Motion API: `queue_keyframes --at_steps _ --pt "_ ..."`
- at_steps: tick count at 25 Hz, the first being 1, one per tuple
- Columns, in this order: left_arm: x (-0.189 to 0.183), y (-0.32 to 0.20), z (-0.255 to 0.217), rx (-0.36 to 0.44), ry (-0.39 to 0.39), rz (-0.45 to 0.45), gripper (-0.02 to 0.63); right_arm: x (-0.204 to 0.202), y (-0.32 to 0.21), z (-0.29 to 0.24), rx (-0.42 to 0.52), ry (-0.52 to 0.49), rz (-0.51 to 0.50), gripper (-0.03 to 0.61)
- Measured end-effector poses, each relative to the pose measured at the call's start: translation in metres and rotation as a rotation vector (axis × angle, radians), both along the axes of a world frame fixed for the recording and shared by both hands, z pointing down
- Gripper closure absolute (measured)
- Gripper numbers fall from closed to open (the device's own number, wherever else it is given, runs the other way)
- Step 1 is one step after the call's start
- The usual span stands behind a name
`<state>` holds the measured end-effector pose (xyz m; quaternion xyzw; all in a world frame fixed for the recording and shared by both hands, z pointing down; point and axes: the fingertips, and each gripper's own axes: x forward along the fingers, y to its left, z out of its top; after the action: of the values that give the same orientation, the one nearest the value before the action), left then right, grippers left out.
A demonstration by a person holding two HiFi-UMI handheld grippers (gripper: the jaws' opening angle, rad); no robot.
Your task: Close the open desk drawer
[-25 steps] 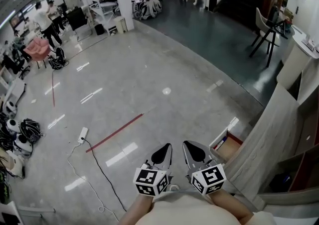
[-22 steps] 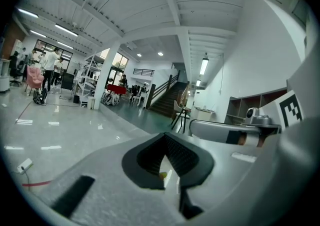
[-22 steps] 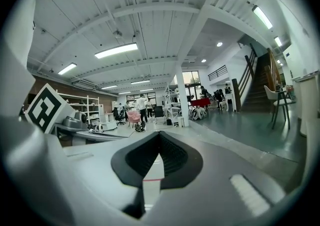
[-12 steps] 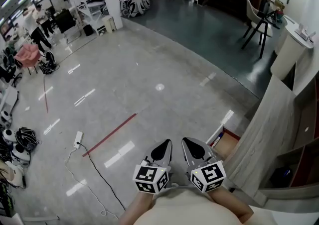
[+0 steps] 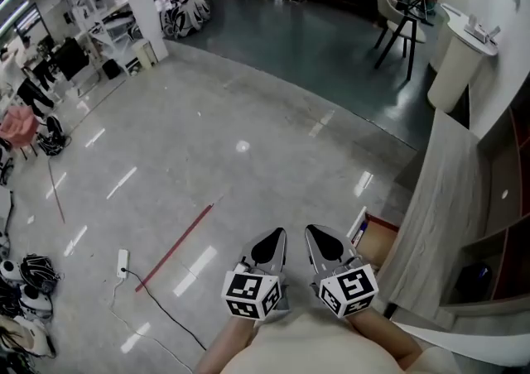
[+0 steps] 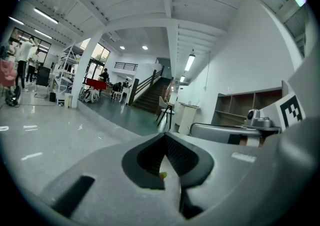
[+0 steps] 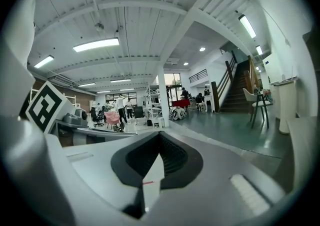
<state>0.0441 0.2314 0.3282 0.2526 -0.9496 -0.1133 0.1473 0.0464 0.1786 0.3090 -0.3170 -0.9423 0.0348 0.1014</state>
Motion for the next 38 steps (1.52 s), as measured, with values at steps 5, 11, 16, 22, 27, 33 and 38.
queue_keyframes --at_steps 5,11,16,22,27,33,38 --pt "-0.050 0.005 -0.005 0.005 0.010 0.084 0.607 -0.046 0.004 -0.003 0.004 0.010 0.085 0.575" --pt "-0.107 0.010 -0.006 0.003 0.012 0.191 0.607 -0.097 0.006 -0.004 -0.001 0.011 0.208 0.575" --pt "-0.147 0.013 -0.008 -0.004 0.016 0.281 0.607 -0.135 0.006 -0.006 -0.008 0.014 0.306 0.575" --pt "-0.195 0.021 -0.002 -0.014 0.024 0.374 0.607 -0.181 0.015 0.001 -0.013 0.022 0.399 0.575" --pt "-0.228 0.028 0.010 -0.020 0.037 0.446 0.607 -0.212 0.025 0.013 -0.011 0.034 0.464 0.575" --pt "-0.259 0.031 0.019 -0.013 0.051 0.511 0.607 -0.242 0.027 0.020 0.011 0.041 0.528 0.575" --pt "-0.273 0.022 0.025 -0.004 0.068 0.563 0.607 -0.250 0.019 0.026 0.029 0.063 0.580 0.575"
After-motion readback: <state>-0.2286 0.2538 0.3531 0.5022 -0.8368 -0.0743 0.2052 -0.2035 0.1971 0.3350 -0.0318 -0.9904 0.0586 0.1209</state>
